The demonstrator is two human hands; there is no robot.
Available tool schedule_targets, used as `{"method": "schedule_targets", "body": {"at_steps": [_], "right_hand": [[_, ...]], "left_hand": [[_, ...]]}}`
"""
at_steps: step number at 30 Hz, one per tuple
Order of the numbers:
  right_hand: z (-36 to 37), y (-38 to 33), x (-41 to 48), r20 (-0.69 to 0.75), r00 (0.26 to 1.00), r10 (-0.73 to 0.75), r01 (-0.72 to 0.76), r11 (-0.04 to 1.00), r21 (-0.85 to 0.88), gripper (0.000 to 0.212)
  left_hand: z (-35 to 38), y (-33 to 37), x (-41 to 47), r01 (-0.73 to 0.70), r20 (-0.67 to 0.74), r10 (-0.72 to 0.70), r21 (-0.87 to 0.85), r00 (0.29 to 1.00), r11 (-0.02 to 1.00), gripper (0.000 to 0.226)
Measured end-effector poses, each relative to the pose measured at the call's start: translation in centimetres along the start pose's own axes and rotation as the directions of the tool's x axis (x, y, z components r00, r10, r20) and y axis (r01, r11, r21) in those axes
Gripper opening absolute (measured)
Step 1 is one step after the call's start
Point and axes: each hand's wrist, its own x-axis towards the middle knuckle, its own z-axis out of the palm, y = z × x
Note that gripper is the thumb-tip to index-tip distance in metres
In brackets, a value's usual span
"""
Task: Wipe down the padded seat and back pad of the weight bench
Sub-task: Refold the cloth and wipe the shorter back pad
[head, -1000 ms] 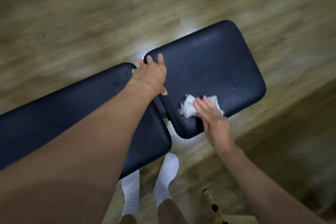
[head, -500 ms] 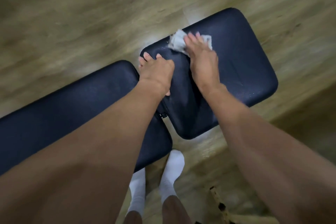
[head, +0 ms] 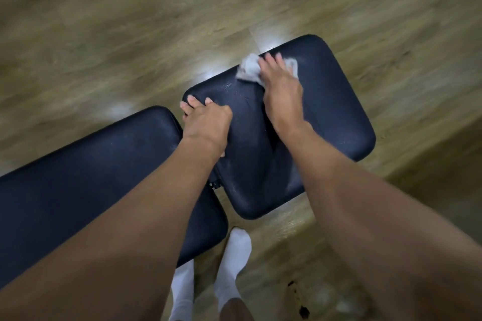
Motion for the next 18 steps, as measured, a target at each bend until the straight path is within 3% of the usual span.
{"method": "schedule_targets", "body": {"at_steps": [3, 12, 15, 18], "right_hand": [[-0.6, -0.5, 1.2, -0.033, 0.999, -0.036, 0.036, 0.999, -0.012, 0.054], [-1.1, 6.1, -21.0, 0.06, 0.997, -0.039, 0.034, 0.996, 0.084, 0.057], [-1.2, 5.4, -16.2, 0.089, 0.993, -0.073, 0.073, 0.997, 0.009, 0.05], [-0.9, 4.2, -5.1, 0.084, 0.995, -0.047, 0.053, 0.997, -0.061, 0.059]], "left_hand": [[-0.2, -0.1, -0.1, 0.015, 0.004, -0.015, 0.002, 1.0, 1.0, 0.109], [0.3, -0.2, -0.4, 0.026, -0.034, -0.027, -0.042, 0.999, 0.999, 0.119], [0.8, -0.2, 0.0, 0.033, -0.037, -0.035, -0.046, 0.999, 0.998, 0.123], [1.2, -0.4, 0.5, 0.015, -0.059, -0.017, -0.046, 0.998, 0.999, 0.115]]}}
